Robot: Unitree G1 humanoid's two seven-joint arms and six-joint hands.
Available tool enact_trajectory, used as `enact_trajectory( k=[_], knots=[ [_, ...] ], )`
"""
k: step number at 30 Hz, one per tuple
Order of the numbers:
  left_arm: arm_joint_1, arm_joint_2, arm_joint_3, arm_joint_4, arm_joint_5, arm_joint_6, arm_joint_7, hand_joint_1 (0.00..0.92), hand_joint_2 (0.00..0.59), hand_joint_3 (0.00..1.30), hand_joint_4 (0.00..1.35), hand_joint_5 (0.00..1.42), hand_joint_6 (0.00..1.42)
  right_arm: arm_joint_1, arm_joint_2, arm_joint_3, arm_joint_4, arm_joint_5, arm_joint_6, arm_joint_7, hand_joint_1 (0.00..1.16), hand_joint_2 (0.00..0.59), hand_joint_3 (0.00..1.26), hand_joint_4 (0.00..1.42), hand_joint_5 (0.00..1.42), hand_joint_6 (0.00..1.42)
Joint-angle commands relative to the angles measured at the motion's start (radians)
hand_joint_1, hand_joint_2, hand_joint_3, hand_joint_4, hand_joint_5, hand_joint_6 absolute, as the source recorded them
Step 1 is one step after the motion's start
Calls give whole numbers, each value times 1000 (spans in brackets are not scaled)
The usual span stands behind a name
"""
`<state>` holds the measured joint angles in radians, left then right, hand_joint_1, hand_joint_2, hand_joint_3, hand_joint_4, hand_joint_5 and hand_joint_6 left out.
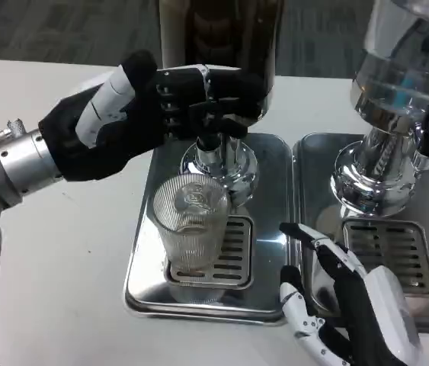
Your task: Grasp the cup under the faucet to collect the drink, then remove the cup.
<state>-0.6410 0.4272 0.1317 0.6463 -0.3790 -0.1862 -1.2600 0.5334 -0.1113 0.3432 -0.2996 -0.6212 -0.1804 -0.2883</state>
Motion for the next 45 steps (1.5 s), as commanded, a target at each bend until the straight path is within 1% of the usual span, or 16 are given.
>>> enact_trajectory(
  k=[1, 19, 23, 30, 38, 45],
  knots=[
    [27, 7, -17, -8, 28, -51, 6, 0, 113, 265, 142, 159, 223, 1, -2, -6, -1, 6, -1, 5, 370, 476, 259, 201, 181, 63],
    [62, 15, -36, -26, 49, -195, 8, 0, 110, 255, 134, 144, 219, 1, -1, -11, -3, 8, 1, 12, 362, 470, 260, 201, 184, 49],
    [65, 15, -42, -21, 50, -211, 10, 0, 107, 255, 136, 144, 219, 2, -3, -13, -4, 10, -1, 14, 361, 467, 260, 201, 179, 48],
    [63, 14, -40, 1, 49, -271, 11, 0, 101, 255, 133, 134, 219, 5, -1, -14, -3, 9, -1, 11, 359, 465, 260, 201, 174, 48],
    [74, 12, -52, -13, 55, -315, 8, 0, 97, 255, 128, 128, 219, 1, 0, -14, 0, 10, 0, 12, 358, 464, 260, 201, 162, 48],
    [82, 14, -56, -16, 63, -375, 25, 0, 95, 255, 128, 120, 219, -2, -1, -15, -3, 8, 3, 14, 358, 464, 260, 201, 156, 48]
  ],
)
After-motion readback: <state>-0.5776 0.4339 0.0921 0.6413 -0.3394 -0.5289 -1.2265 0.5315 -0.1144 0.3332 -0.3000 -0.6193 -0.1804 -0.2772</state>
